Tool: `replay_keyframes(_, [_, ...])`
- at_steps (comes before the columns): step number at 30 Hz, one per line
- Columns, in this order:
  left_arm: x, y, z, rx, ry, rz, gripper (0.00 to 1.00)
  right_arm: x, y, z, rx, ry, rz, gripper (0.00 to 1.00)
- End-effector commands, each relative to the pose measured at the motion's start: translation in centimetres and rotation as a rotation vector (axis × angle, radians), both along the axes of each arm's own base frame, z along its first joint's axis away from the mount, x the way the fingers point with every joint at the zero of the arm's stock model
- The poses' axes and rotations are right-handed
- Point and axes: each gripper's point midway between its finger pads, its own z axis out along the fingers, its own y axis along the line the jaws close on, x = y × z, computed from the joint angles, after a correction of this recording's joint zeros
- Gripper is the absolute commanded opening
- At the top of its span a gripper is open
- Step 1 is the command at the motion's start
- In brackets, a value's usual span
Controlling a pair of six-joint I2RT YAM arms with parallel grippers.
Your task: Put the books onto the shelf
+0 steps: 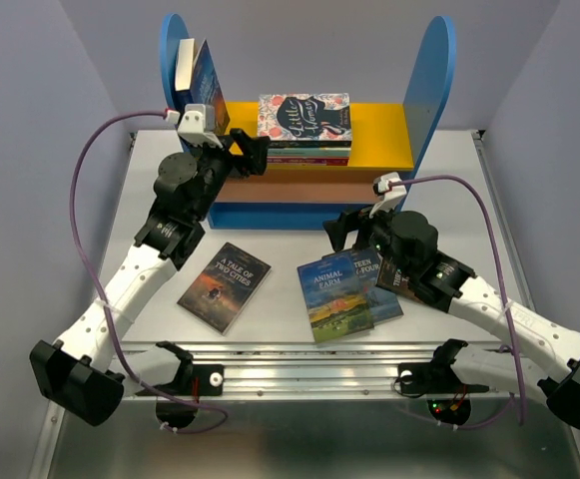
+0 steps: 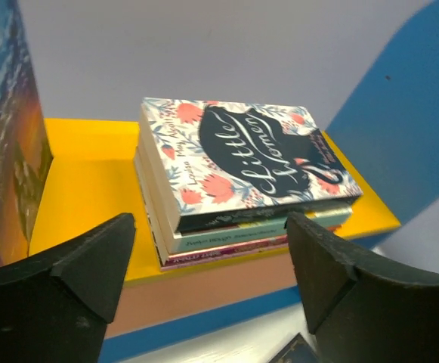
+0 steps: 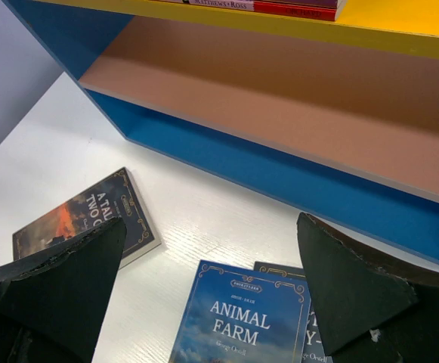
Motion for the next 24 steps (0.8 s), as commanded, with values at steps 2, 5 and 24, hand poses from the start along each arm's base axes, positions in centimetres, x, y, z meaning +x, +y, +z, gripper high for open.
replay_keyframes(2, [2.1,2.9,2.5,-0.055,0.021,0.206,0.82,-0.1,-0.3,1.0,0.024,-0.026,-0.004,1.00])
replay_keyframes(5, [3.4,4.0,2.8,-0.078,0.051,0.300,0.64,0.0,-0.3,1.1,0.022,-0.027,-0.006,1.00])
replay_keyframes(24, [7.7,5.0,0.2,-0.004,0.170,0.481,0.29,0.5,-0.6,0.5,-0.005,-0.026,-0.031,1.00])
